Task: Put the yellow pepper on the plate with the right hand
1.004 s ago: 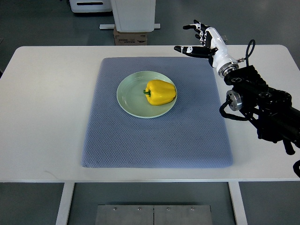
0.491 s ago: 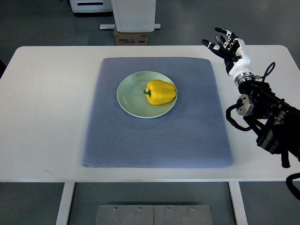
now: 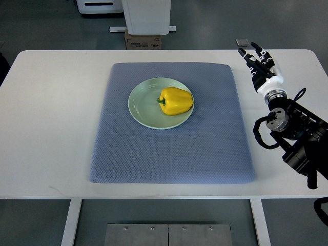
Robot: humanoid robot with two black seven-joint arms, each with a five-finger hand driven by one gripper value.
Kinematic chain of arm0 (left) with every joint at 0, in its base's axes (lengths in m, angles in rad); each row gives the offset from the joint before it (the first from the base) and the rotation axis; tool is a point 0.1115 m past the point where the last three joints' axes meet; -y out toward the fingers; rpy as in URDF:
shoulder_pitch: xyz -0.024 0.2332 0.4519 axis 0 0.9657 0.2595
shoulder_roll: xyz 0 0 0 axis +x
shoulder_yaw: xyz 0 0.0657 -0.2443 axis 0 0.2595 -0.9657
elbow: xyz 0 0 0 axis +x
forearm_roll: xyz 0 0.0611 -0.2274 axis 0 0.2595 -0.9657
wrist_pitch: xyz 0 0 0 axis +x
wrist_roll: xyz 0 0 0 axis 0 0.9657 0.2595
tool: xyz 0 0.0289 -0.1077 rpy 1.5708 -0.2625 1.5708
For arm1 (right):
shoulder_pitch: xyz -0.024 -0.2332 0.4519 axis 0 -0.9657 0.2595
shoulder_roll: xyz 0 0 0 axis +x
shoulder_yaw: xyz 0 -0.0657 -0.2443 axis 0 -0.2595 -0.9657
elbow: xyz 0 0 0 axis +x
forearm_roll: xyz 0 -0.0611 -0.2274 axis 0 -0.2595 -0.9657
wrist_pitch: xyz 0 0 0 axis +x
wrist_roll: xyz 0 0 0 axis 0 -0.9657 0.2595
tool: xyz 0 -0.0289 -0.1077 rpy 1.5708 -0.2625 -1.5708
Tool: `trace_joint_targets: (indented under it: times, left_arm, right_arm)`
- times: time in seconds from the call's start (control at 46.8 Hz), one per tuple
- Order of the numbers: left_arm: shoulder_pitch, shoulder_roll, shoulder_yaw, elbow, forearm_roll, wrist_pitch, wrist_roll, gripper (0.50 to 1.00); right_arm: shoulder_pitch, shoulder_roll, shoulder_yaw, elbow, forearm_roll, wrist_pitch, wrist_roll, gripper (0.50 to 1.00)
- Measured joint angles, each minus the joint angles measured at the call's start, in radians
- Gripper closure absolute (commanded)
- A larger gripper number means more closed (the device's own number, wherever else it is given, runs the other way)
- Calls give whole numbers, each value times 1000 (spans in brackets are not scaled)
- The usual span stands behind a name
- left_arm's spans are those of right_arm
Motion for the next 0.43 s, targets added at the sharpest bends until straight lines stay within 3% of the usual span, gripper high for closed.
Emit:
trace_joint_targets:
  times: [0.427]
  left_arm:
    - [0,0,0,0,0,0,0,500]
  right_arm:
    - [-37,5,46,2,11,9,0,500]
